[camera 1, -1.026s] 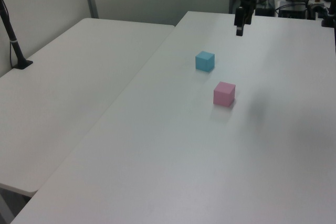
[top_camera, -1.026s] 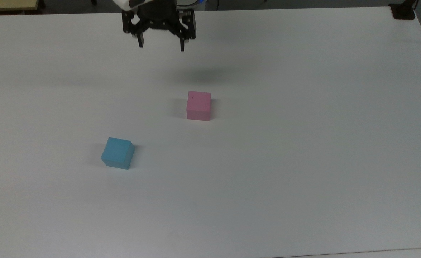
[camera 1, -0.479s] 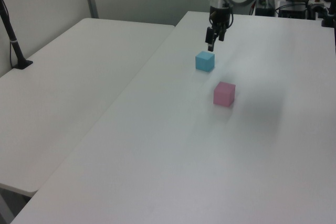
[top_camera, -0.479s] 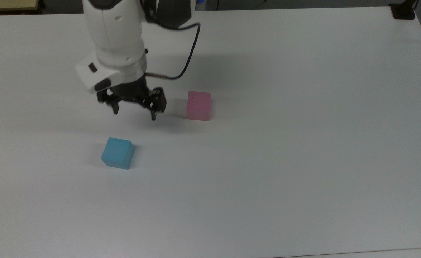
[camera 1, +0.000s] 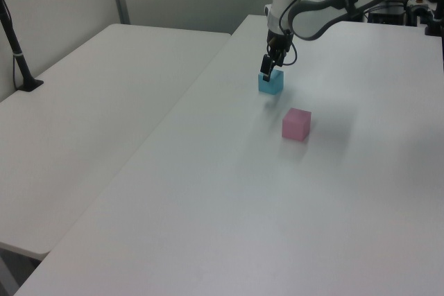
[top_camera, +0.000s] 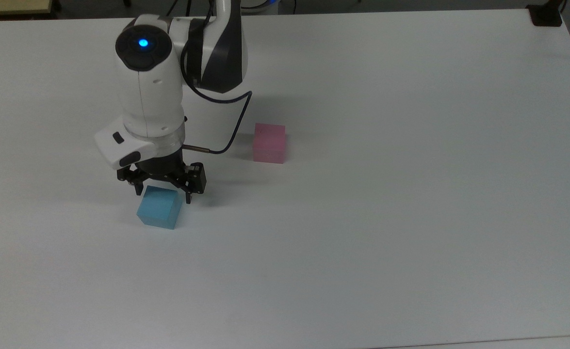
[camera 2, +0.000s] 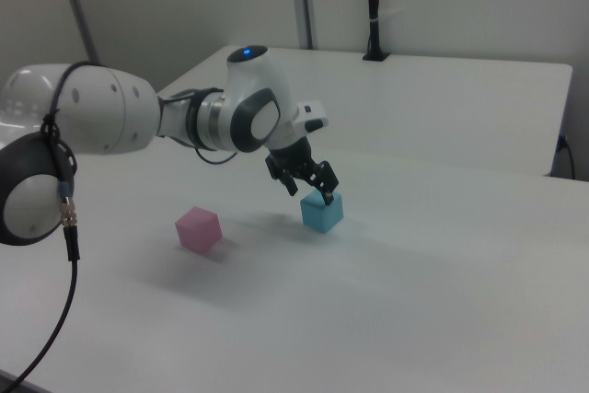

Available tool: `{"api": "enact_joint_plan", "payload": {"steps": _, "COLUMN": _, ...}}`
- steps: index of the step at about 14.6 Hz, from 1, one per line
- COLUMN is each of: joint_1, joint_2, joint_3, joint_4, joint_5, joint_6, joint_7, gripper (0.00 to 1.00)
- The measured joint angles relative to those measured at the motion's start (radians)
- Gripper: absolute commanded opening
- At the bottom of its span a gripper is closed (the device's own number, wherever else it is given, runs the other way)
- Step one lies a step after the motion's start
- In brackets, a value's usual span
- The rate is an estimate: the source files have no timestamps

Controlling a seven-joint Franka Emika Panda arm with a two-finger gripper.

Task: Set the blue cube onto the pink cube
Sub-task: 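Close the gripper on the light-blue cube and lift it, then carry the light-blue cube over the pink cube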

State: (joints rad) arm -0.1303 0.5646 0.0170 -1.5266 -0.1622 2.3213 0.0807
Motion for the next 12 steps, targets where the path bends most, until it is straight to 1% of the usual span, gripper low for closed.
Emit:
{"api": "enact_joint_plan", "payload": {"steps": 2, "joint_1": -0.002, "joint_2": 0.035, "joint_3": -0.001, "joint_4": 0.001, "joint_5": -0.012, "joint_6": 0.046, "joint_7": 0.0, "gripper": 0.55}}
{"api": "enact_joint_plan", "payload": {"steps": 4, "joint_1": -0.002, "joint_2": 0.054, "joint_3": -0.001, "joint_4": 0.002, "joint_5": -0.014, "joint_6": 0.073, "joint_7": 0.0, "gripper": 0.27}}
{"api": "enact_joint_plan", "payload": {"steps": 8, "joint_1": 0.005, "joint_2": 0.064, "joint_3": 0.0, "joint_4": 0.017, "joint_5": -0.017, "joint_6": 0.09, "joint_7": 0.008, "gripper": 0.27}}
{"api": "enact_joint_plan", "payload": {"steps": 10, "joint_1": 0.018, "joint_2": 0.039, "joint_3": 0.005, "joint_4": 0.02, "joint_5": -0.017, "joint_6": 0.09, "joint_7": 0.028, "gripper": 0.28}}
{"api": "enact_joint_plan", "payload": {"steps": 12, "joint_1": 0.031, "joint_2": -0.024, "joint_3": 0.021, "joint_4": -0.026, "joint_5": -0.017, "joint_6": 0.09, "joint_7": 0.032, "gripper": 0.29}}
